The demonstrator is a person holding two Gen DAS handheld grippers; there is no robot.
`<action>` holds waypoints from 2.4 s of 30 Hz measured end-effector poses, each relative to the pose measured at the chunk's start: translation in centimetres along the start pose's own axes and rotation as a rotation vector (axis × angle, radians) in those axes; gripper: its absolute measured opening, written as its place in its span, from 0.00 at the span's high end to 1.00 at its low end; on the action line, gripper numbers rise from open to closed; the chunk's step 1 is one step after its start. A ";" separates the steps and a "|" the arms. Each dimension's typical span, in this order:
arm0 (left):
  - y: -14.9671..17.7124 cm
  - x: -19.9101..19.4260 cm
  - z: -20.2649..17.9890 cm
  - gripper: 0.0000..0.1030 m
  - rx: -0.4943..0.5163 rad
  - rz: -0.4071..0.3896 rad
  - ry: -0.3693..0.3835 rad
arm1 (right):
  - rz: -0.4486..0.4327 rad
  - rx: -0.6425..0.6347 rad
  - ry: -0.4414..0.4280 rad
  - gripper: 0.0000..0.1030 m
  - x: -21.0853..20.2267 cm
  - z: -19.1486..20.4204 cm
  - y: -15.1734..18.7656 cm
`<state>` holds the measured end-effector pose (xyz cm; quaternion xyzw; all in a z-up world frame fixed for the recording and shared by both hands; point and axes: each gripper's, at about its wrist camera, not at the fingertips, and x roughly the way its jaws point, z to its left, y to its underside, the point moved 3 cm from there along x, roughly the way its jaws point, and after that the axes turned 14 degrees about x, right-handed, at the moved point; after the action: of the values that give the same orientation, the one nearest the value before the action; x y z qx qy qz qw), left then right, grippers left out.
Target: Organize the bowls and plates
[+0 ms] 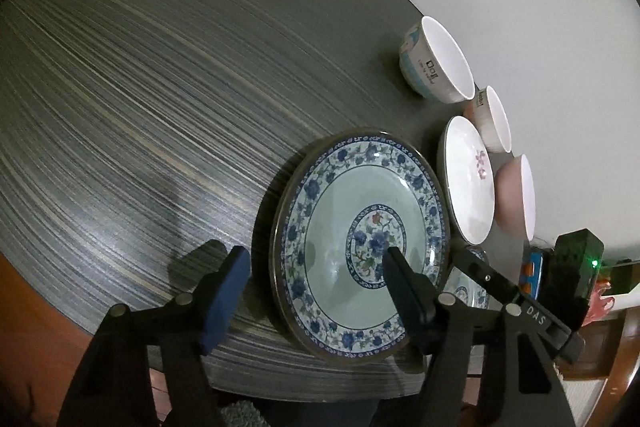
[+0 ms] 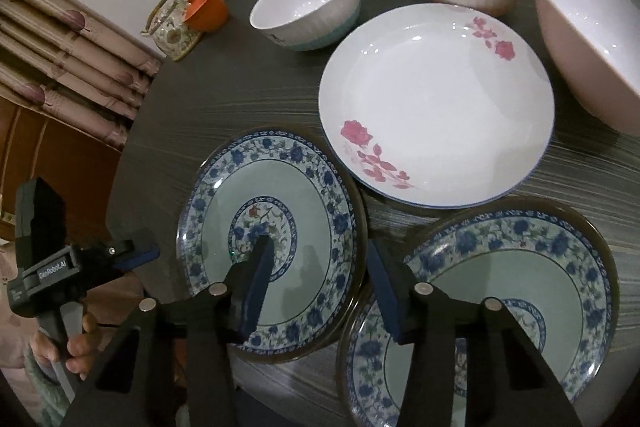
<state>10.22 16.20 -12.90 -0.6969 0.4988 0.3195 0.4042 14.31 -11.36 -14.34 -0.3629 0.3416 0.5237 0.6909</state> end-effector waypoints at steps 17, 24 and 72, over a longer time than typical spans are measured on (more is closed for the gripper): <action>-0.1 2.2 0.5 0.60 0.011 0.044 -0.006 | 0.044 0.020 -0.001 0.73 2.8 -0.8 -1.9; -0.2 2.7 0.4 0.70 0.030 0.044 -0.039 | 0.050 0.024 0.011 0.83 3.5 -1.1 -2.0; -2.8 -0.2 5.7 0.73 0.000 -0.103 -0.241 | -0.065 0.049 0.010 0.86 5.4 4.3 3.7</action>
<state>12.61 21.85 -14.75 -0.6780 0.4103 0.3797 0.4772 12.34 -4.36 -17.30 -0.3594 0.3460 0.4906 0.7144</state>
